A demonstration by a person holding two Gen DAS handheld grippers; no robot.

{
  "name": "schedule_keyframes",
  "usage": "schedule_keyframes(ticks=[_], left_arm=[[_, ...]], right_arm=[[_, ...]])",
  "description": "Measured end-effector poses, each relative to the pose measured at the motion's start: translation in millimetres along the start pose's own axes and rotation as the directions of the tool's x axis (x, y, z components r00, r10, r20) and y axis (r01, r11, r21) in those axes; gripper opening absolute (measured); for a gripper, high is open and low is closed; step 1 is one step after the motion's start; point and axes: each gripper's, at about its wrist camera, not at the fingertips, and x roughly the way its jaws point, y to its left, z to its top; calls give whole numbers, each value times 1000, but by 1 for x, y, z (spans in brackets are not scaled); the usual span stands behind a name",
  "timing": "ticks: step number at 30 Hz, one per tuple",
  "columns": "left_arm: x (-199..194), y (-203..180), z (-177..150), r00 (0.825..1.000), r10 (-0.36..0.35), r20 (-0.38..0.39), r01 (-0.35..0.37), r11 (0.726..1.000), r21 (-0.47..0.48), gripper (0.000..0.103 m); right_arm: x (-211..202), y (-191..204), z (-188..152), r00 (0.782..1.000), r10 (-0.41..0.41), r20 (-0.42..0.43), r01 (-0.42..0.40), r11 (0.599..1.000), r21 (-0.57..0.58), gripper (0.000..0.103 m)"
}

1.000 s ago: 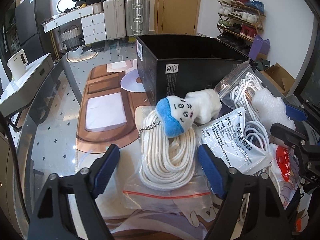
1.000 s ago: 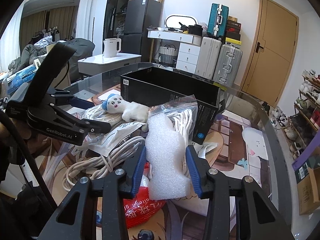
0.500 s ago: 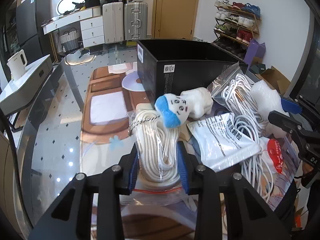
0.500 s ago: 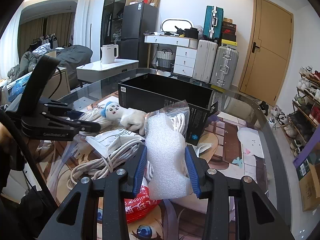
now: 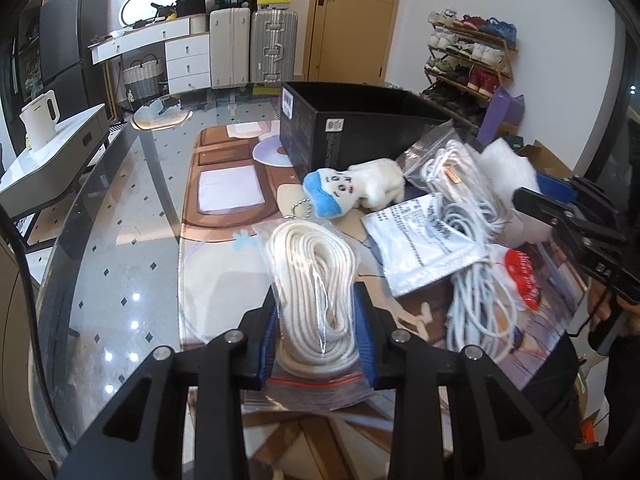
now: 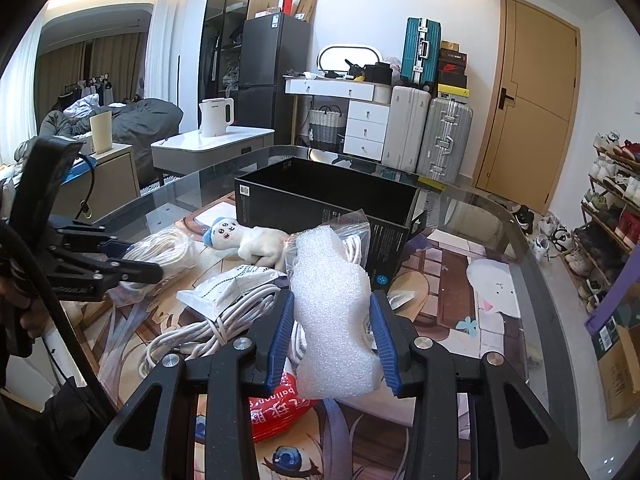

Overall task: Organize soft objects
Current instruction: 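Carry the foam sleeve and rope bag over the black box with both tools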

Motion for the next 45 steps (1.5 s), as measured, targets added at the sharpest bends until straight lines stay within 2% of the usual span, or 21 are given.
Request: schedule_keyframes(ticks=[13, 23, 45], left_arm=[[-30, -9, 24, 991, -45, 124, 44, 999, 6, 32], [-29, -21, 53, 981, -56, 183, 51, 998, 32, 32], [-5, -25, 102, 971, -40, 237, 27, 998, 61, 32]], right_arm=[[-8, -4, 12, 999, 16, 32, -16, 1000, 16, 39], [-4, -15, 34, 998, 46, 51, -47, 999, 27, 39], [20, -31, 75, 994, 90, 67, -91, 996, 24, 39]])
